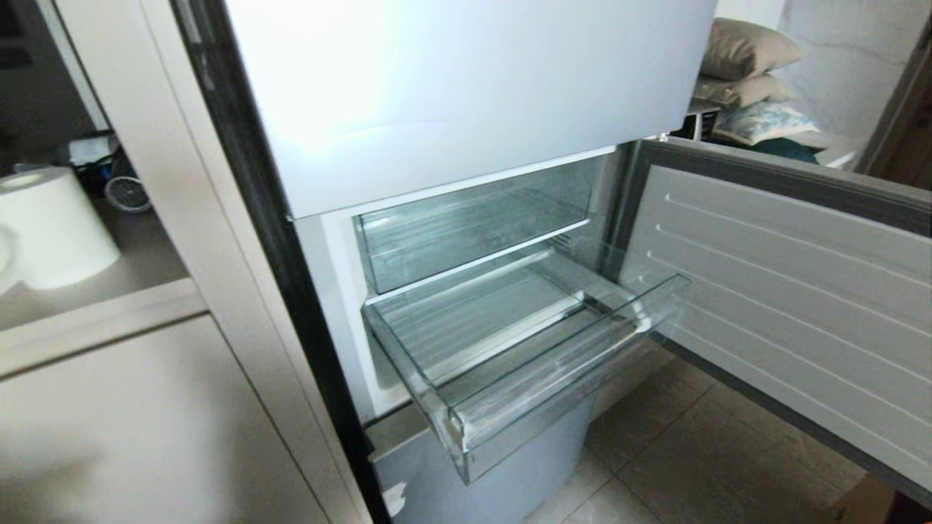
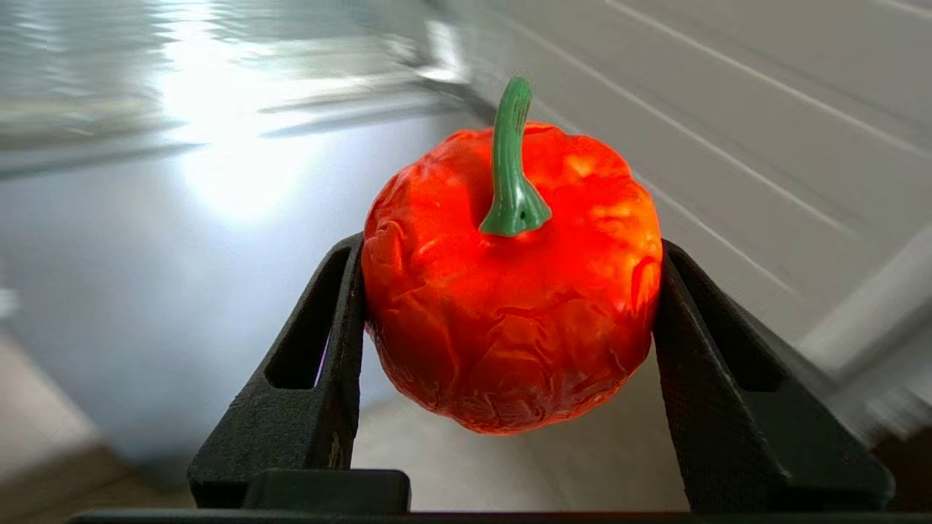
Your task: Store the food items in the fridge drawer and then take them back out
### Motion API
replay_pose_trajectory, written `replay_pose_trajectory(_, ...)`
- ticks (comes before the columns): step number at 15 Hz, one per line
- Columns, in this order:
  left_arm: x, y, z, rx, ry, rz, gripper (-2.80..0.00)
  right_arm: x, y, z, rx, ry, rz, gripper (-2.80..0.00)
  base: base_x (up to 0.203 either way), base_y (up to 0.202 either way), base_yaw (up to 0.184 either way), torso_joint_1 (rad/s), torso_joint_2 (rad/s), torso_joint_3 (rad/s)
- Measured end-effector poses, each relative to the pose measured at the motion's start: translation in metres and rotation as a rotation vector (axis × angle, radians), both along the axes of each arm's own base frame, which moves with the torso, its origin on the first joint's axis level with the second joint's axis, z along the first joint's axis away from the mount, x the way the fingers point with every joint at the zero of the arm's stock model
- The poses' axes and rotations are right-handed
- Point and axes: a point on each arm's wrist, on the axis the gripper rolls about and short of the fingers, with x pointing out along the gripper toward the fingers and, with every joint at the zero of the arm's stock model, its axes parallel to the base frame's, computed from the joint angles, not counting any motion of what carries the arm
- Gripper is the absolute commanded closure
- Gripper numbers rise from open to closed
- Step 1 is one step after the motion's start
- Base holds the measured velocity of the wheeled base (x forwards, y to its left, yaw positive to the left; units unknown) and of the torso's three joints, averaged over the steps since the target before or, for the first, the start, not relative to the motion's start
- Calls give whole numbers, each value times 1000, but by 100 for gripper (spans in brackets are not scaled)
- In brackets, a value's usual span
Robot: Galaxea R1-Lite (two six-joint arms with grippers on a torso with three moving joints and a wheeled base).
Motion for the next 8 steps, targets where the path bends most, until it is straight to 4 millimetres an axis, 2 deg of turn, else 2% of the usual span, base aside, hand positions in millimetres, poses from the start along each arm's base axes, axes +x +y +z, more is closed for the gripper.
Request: replay_pose_trajectory(8,0,0,0,0,0,0,0,0,0,0,37,-1,-14,0,0,-8,171,3,1,2)
